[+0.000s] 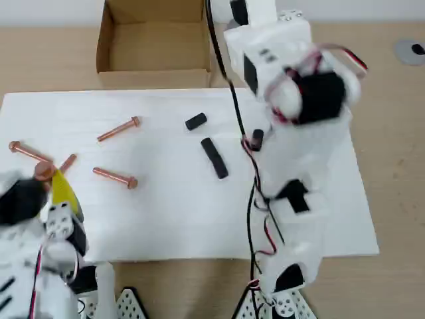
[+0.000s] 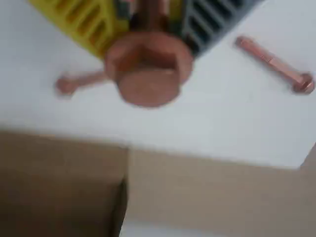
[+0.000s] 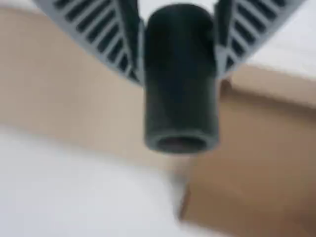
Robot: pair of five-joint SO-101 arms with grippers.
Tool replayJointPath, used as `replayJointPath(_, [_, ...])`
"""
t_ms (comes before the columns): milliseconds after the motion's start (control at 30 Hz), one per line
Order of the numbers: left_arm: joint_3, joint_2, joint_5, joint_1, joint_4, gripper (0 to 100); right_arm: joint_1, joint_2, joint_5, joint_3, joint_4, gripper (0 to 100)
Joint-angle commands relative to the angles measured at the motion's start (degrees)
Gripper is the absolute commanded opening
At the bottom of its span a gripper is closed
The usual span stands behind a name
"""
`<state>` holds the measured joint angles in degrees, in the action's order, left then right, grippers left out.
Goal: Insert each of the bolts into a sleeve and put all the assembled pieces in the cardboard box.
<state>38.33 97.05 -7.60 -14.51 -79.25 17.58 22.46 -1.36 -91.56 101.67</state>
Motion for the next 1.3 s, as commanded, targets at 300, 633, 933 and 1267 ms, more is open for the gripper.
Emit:
replayJointPath(300, [-6.3, 7.7, 6.7, 0.7, -1.5, 1, 1.9, -23.2, -1.1, -2.3, 1.0, 1.0])
replayJointPath(633, [-6.1, 7.4, 14.9, 0.7, 1.8, 1, 4.9, -45.1, 12.0, 41.5, 0.9, 1.0])
replayJointPath(933, [0.6, 7.4, 14.9, 1.1, 8.0, 1, 13.6, -69.7, 16.2, 84.8, -5.2, 1.0])
replayJointPath(1267, [10.6, 7.3, 14.6, 17.6, 19.6, 1, 18.1, -91.5, 15.8, 119.4, -23.2, 1.0])
